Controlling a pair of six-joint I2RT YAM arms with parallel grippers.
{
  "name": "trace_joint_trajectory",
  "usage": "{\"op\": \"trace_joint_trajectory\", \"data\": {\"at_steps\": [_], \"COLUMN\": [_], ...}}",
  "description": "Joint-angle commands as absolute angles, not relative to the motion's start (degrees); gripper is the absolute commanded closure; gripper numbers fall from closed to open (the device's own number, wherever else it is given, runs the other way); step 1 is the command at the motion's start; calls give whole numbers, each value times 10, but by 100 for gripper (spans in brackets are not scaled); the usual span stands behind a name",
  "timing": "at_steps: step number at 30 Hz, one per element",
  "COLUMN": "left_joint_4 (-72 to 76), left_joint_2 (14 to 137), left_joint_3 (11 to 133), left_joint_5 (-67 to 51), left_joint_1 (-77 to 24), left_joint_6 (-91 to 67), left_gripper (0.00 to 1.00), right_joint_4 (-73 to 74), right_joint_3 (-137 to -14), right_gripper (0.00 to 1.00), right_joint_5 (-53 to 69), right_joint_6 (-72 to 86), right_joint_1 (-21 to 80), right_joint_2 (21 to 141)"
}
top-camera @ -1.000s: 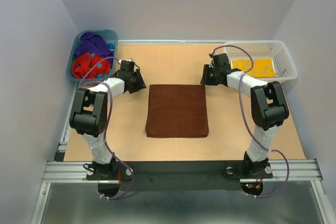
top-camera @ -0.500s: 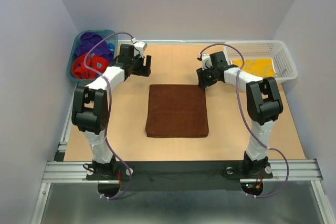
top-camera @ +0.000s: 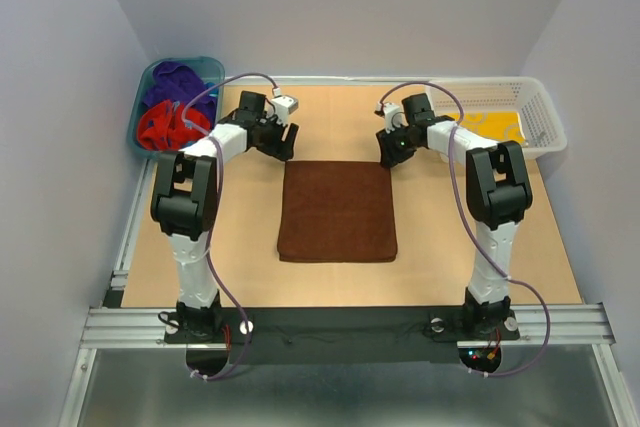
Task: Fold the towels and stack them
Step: Fold the towel
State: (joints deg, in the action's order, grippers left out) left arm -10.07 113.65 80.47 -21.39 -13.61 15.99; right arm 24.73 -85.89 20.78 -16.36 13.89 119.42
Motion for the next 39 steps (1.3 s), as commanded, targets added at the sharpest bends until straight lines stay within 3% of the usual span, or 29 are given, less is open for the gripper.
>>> {"op": "trace_joint_trajectory", "data": {"at_steps": [1, 6, 10, 19, 31, 39], "left_joint_4": [-118, -147, -162, -188, -172, -192], "left_joint_2": [1146, 1176, 1191, 1191, 1148, 1165], "left_joint_3": [850, 876, 883, 882, 907, 896], "left_joint_5": [-243, -241, -247, -255, -279, -282], "left_joint_1": [-144, -149, -153, -153, -146, -147], "left_joint_6": [192, 199, 209, 230, 184, 197], "left_gripper": [25, 34, 48, 49, 41, 44], "right_joint_4": [293, 304, 306, 310, 313, 313], "right_joint_3": [-873, -877, -871, -875, -870, -870], "right_gripper": [63, 78, 89, 89, 90, 90], "right_joint_5": [230, 228, 216, 208, 189, 190], "right_joint_6": [-181, -188, -199, -203, -203, -202], "right_joint_1": [140, 140, 140, 140, 140, 140], "right_joint_2": [1212, 1222, 1223, 1226, 1223, 1219]}}
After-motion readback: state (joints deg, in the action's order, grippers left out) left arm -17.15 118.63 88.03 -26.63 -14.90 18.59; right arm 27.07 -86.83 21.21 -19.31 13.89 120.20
